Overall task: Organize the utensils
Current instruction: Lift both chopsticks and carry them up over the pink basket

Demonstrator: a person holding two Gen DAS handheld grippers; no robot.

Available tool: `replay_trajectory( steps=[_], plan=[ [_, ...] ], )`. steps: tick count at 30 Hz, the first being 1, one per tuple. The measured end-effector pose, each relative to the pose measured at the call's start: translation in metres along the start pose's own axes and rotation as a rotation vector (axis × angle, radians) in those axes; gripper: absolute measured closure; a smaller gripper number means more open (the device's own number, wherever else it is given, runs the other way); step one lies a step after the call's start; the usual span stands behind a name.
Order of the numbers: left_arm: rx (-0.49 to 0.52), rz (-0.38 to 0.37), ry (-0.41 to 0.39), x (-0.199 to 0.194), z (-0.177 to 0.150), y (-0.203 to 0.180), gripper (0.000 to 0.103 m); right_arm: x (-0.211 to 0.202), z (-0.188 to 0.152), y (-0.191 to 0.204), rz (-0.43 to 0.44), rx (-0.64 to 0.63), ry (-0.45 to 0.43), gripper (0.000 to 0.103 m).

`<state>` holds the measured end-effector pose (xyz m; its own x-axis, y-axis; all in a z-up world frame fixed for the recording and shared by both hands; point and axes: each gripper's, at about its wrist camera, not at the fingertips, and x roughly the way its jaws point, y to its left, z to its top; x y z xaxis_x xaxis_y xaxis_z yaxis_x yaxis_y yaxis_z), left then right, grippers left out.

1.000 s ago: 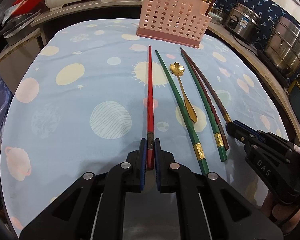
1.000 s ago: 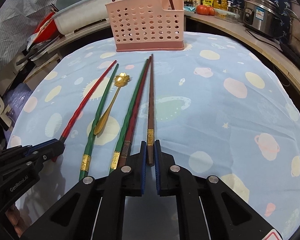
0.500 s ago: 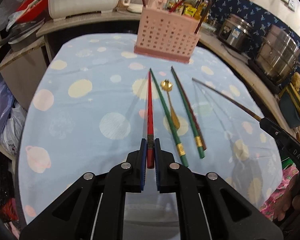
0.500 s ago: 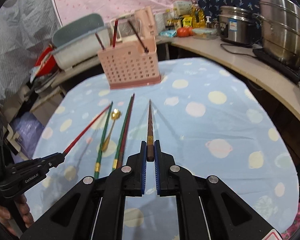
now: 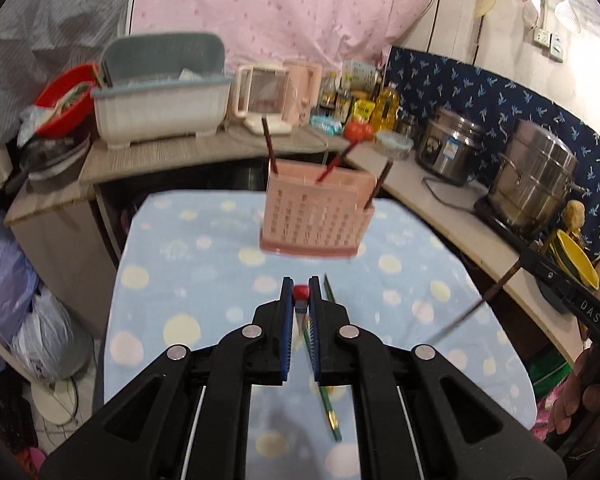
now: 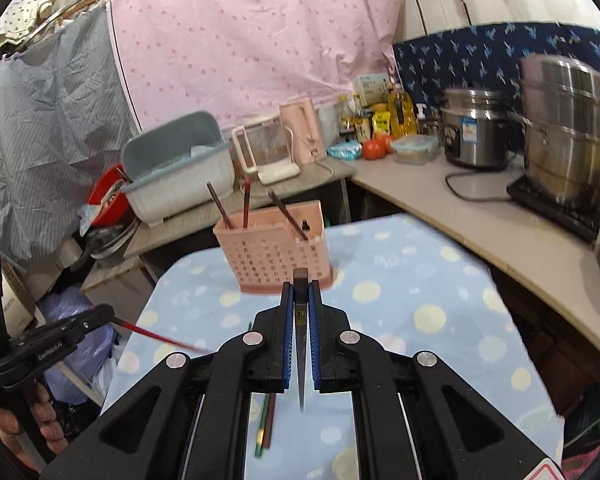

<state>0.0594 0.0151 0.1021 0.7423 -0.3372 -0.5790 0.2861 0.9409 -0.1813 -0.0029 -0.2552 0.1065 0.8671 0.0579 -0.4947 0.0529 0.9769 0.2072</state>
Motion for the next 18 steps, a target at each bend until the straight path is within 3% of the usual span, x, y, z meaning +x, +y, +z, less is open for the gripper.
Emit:
replay_trajectory(
  steps=[7, 18],
  plan=[
    [0.02, -0.002, -0.093, 0.009, 0.069, -0.006, 0.096, 0.019, 0.061, -0.001, 0.012, 0.008, -0.083, 0.096],
    [0.034, 0.01, -0.31, 0.013, 0.194, -0.014, 0.096, 0.059, 0.18, -0.005, -0.008, 0.04, -0.258, 0.096]
  ],
)
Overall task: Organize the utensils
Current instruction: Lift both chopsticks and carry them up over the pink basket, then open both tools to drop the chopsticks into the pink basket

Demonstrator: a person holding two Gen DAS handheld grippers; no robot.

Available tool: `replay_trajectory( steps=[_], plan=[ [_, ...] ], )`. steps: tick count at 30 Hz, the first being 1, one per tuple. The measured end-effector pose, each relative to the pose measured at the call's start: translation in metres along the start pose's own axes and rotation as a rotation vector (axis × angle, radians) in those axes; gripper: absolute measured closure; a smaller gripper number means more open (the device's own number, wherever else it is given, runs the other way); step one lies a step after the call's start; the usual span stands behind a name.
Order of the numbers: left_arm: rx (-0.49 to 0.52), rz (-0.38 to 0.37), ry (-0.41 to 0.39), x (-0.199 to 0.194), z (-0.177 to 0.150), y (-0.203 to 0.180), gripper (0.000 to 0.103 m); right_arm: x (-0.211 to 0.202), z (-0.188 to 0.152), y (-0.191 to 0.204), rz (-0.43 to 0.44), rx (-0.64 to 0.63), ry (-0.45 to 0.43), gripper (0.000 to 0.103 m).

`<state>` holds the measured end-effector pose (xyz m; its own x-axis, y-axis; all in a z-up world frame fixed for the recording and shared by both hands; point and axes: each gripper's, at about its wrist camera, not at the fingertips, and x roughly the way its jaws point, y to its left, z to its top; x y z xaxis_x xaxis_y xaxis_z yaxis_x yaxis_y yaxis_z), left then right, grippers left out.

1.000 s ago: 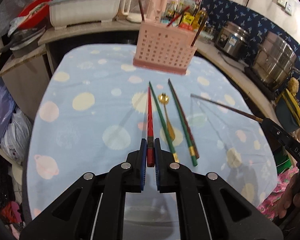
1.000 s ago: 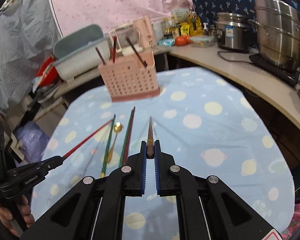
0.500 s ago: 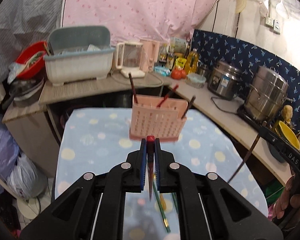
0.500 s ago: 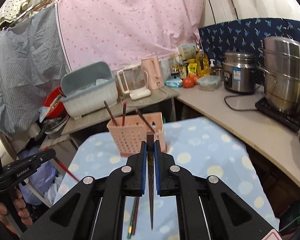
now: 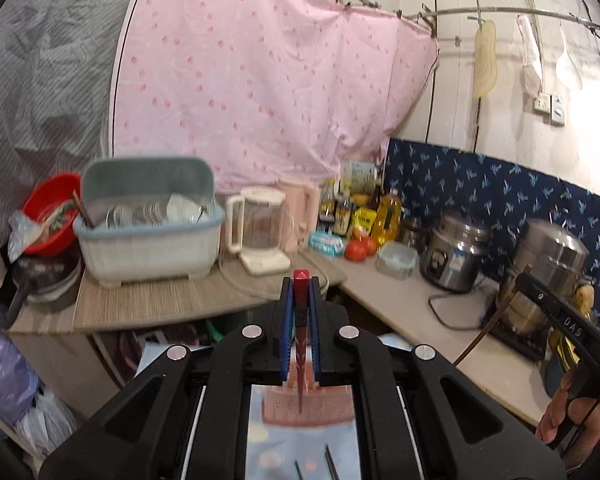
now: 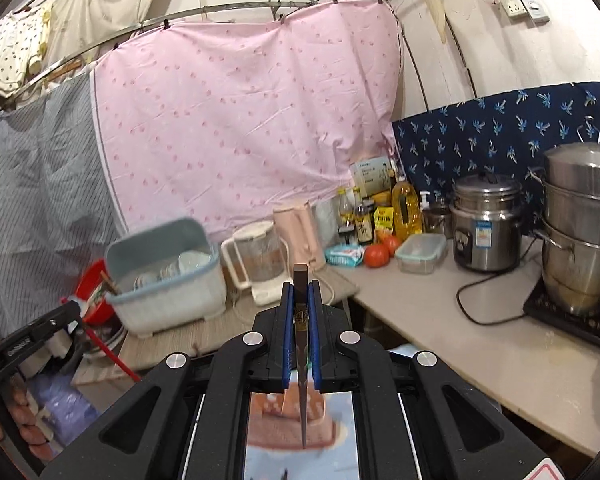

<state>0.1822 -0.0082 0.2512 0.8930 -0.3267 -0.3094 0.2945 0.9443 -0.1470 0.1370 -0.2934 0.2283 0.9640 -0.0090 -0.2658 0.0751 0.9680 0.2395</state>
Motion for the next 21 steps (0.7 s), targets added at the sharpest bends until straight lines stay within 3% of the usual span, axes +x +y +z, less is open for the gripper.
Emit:
replay_trajectory(
  steps=[7, 16, 21],
  plan=[
    [0.008, 0.002, -0.025, 0.055, 0.027, -0.002, 0.096, 0.064, 0.008, 0.007, -0.009, -0.01, 0.034, 0.096],
    [-0.028, 0.028, 0.088, 0.113, -0.013, 0.019, 0.096, 0.124, -0.042, 0.017, 0.008, -0.015, 0.168, 0.096],
    [-0.037, 0.057, 0.124, 0.121, -0.032, 0.029, 0.096, 0.135, -0.062, 0.017, -0.001, -0.025, 0.214, 0.095]
  ],
)
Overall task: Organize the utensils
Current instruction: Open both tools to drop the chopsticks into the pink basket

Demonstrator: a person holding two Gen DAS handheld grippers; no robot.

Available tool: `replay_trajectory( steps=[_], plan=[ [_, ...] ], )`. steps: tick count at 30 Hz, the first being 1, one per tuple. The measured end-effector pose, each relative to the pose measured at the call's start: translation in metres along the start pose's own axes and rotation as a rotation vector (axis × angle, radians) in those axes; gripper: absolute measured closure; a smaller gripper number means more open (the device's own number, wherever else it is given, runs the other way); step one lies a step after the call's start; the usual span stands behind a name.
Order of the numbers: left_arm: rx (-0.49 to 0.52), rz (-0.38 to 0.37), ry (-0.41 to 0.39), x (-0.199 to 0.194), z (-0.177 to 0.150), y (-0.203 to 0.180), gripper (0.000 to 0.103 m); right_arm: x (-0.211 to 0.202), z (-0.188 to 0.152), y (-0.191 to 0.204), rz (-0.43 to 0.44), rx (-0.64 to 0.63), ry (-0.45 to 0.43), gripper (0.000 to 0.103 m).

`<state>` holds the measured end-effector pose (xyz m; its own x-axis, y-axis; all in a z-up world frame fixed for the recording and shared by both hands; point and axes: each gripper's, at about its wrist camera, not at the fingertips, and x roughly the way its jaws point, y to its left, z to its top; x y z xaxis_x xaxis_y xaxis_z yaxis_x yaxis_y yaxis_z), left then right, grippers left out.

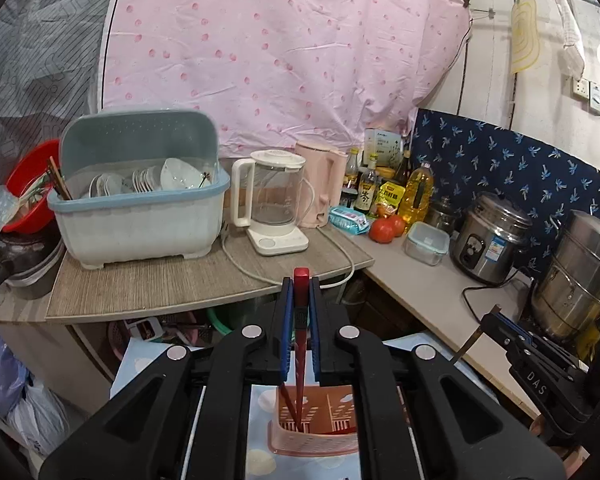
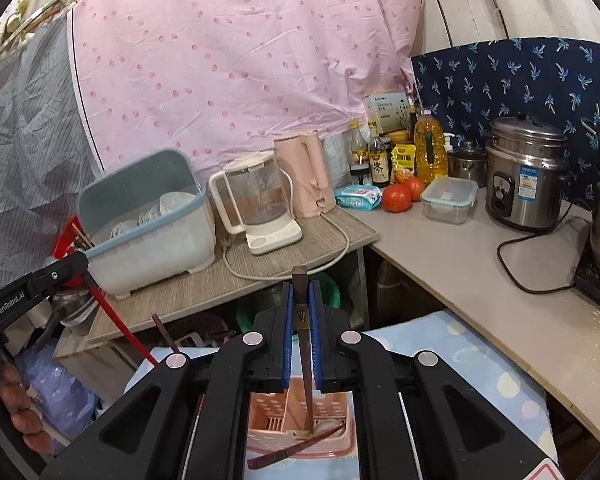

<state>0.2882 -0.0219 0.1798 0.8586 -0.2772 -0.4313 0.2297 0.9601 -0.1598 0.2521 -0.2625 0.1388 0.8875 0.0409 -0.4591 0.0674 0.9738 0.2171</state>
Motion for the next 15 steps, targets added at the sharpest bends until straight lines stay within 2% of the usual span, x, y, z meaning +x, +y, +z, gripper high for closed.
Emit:
replay_trajectory(
  steps=[3, 5, 6, 11, 15],
  plan=[
    [-0.008, 0.003, 0.006, -0.003, -0.004, 0.003, 0.093, -0.005, -0.003, -0.001, -0.007, 0.007, -0.008, 0.091],
    [-0.009, 0.005, 0.006, -0.008, -0.005, 0.003, 0.074, -0.013, -0.004, -0.001, -0.004, 0.011, -0.012, 0.087],
    [-0.007, 0.007, 0.003, -0.013, -0.006, 0.003, 0.071, -0.018, -0.005, -0.001, -0.002, 0.012, -0.017, 0.086],
    [-0.004, 0.0, 0.012, -0.036, -0.016, 0.004, 0.069, -0.051, -0.016, 0.001, 0.009, 0.005, -0.036, 0.084],
    [0.011, -0.011, 0.03, -0.063, -0.036, 0.002, 0.068, -0.084, -0.04, -0.001, 0.035, 0.023, -0.026, 0.084]
  ],
)
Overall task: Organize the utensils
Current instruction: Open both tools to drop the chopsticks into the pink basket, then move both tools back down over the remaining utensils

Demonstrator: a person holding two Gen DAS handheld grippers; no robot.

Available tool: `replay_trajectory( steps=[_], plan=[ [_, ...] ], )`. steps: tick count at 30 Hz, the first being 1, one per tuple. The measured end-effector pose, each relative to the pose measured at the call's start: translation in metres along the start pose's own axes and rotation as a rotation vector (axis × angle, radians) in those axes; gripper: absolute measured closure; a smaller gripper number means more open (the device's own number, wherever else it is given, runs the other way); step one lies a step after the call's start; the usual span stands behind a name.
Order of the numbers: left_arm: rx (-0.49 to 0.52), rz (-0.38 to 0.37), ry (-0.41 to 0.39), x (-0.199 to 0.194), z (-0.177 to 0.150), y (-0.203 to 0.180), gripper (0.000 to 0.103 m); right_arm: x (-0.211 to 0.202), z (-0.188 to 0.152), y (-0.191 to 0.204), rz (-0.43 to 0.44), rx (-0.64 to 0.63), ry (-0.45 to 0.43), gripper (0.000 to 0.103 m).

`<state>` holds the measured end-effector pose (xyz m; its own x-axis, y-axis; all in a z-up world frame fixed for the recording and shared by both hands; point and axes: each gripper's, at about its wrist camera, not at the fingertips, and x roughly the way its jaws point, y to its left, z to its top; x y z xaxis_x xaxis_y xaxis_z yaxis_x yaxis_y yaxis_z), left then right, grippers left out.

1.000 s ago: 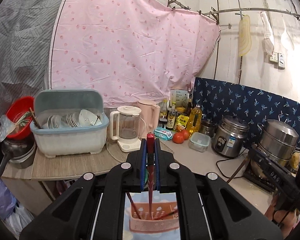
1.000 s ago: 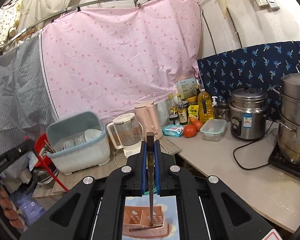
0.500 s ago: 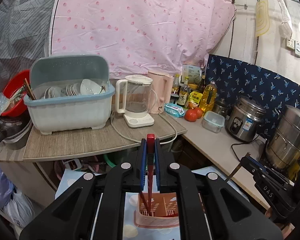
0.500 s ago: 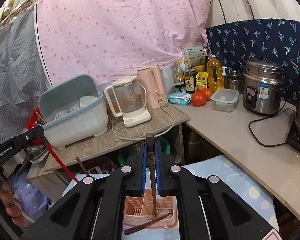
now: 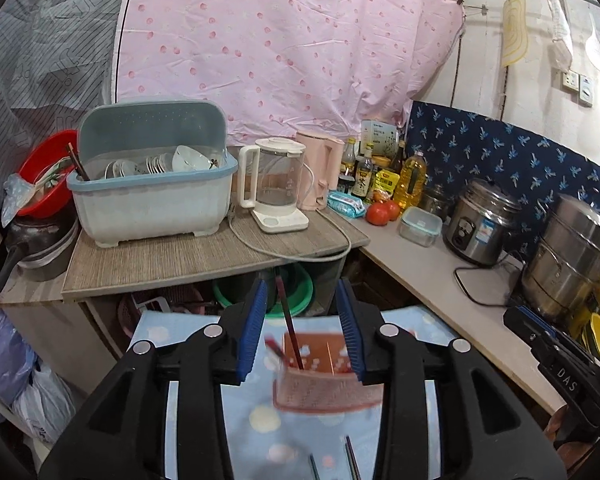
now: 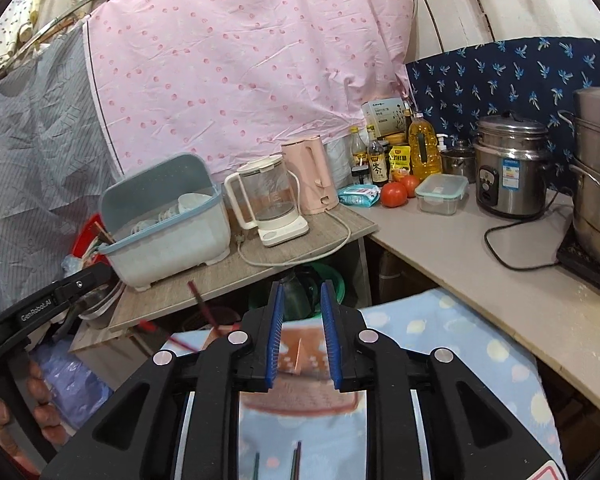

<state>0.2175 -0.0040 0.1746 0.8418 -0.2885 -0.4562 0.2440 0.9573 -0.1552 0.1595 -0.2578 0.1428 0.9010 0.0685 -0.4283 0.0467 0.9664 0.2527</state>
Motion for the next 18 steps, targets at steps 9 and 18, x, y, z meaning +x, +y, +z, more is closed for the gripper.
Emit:
replay_trajectory(
  steps=[9, 18],
  plan=[
    [0.024, -0.015, 0.104, -0.047, -0.088, -0.01, 0.065, -0.067, -0.094, -0.002, -0.029, -0.021, 0.092, 0.084],
    [0.024, -0.041, 0.308, -0.063, -0.201, -0.027, 0.065, -0.103, -0.193, -0.016, -0.064, -0.016, 0.261, 0.084]
  ],
)
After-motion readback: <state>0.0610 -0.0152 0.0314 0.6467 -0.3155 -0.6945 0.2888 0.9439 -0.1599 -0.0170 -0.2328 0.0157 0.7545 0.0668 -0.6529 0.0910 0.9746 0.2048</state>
